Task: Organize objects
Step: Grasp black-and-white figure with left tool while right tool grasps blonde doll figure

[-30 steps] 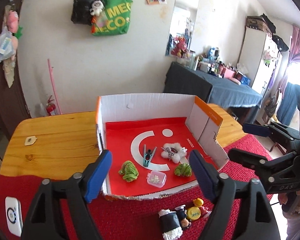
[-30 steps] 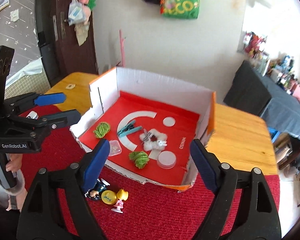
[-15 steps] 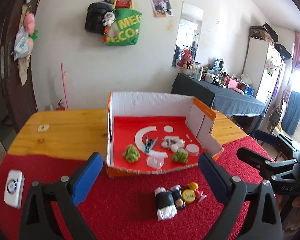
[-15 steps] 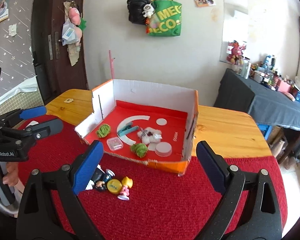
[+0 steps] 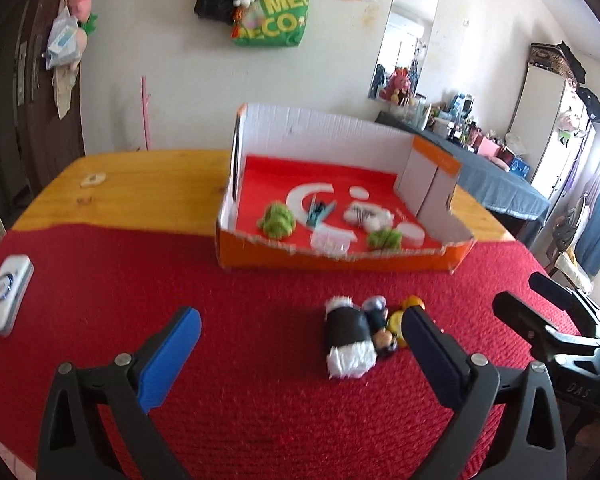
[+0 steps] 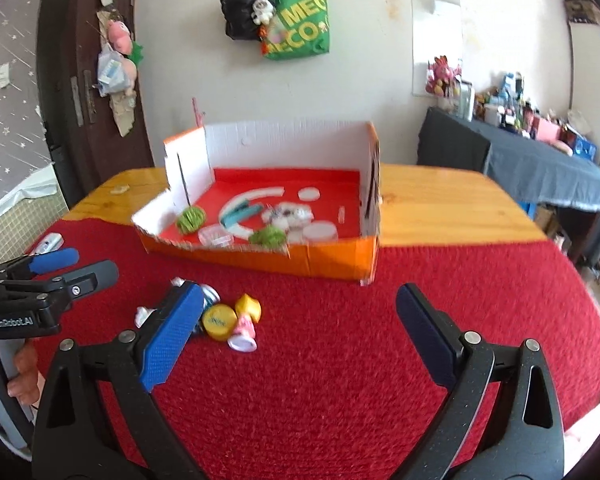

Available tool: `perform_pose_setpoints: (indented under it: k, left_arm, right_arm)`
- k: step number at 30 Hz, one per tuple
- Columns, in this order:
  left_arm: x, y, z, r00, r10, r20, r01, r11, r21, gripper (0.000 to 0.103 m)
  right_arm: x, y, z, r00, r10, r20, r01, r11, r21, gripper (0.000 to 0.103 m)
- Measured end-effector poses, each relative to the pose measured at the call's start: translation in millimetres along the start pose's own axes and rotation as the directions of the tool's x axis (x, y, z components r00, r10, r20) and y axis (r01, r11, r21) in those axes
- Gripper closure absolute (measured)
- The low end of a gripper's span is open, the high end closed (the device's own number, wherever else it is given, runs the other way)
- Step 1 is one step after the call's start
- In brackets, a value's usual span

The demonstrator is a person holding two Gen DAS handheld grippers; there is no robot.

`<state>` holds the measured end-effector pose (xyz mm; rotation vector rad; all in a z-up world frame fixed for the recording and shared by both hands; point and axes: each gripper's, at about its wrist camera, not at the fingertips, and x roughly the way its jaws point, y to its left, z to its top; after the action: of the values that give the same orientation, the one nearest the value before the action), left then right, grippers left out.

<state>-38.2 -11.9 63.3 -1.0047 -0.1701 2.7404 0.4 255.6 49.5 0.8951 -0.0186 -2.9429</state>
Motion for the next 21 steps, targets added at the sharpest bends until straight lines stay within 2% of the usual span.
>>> perform_pose_setpoints:
  k: [5,13,21]
  left_arm:
    - [14.2,-0.7,-13.2,0.998,0.012,-0.056,-0.012,1.000,0.006,0.001]
    - [32.0,2.8,-23.1,0.992,0.014,-0.122,-0.014,1.000,-0.003,0.001]
    - [42.8,-0.7,-23.2,0.985,0.021,-0.171,-0.014,0.999,0.041,0.001]
  right_arm:
    - [15.9,-2.4,-15.1,0.998,0.013,-0.059,-0.011,0.999,0.031,0.005]
    - [28.6,-0.2,-23.7,0.994,-0.005,-0.110,0.005,1.000,-0.001,0.005]
    - [42.3,3.5,-23.0,0.982,0.045,-0.186,-0.051,0.998,-0.027,0.005]
